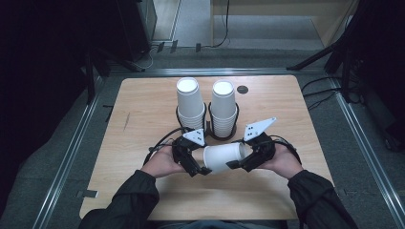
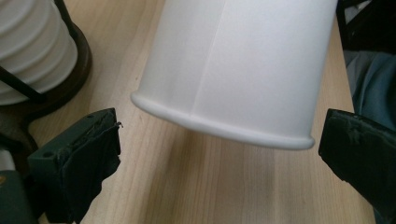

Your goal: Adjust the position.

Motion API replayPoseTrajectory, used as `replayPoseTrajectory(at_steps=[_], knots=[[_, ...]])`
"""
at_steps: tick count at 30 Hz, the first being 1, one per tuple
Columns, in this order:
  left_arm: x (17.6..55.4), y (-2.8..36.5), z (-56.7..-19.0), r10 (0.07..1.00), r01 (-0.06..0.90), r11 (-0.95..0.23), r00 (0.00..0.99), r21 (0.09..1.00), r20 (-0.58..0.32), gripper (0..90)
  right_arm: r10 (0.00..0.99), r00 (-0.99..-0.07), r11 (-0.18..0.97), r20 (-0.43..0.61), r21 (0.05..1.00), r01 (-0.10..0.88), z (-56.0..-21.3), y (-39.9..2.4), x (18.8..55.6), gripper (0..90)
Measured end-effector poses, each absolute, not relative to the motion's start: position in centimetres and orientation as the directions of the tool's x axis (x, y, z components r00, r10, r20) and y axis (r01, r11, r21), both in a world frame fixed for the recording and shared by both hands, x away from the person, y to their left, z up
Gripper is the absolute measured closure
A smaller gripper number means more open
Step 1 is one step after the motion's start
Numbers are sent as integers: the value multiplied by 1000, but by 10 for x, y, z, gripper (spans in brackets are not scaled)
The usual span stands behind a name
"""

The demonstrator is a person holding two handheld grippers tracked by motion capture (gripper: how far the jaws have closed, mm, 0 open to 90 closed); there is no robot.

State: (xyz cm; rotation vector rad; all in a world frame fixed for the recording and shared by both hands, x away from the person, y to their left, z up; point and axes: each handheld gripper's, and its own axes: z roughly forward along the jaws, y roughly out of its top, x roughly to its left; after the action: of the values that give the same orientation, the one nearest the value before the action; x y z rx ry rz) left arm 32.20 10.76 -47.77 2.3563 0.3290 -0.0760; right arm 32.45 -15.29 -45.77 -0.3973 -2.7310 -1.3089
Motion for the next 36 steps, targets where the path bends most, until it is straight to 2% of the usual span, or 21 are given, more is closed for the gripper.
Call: replayPoseTrajectory(at_steps=[6,15,17,19,23,32,36], knots=[[325,115,-476,224,296,-663,955,687,-195,0,212,-960,582,185,765,276,-456,-159,325,225],[328,125,-474,257,320,-576,944,752,-205,0,244,-952,521,185,803,290,-447,-176,325,224],[329,124,-475,248,336,-550,940,765,-235,0,246,-952,503,185,815,288,-443,-179,324,224],[327,123,-474,244,323,-541,944,776,-222,0,245,-953,491,181,824,283,-440,-180,322,224],[325,116,-473,213,332,-505,943,797,-257,0,224,-957,460,184,846,270,-434,-178,320,224],[317,101,-470,189,284,-476,957,832,-218,0,162,-972,435,173,871,228,-428,-162,313,225],[316,99,-469,168,293,-447,956,845,-242,0,151,-974,435,170,873,219,-427,-158,312,225]])
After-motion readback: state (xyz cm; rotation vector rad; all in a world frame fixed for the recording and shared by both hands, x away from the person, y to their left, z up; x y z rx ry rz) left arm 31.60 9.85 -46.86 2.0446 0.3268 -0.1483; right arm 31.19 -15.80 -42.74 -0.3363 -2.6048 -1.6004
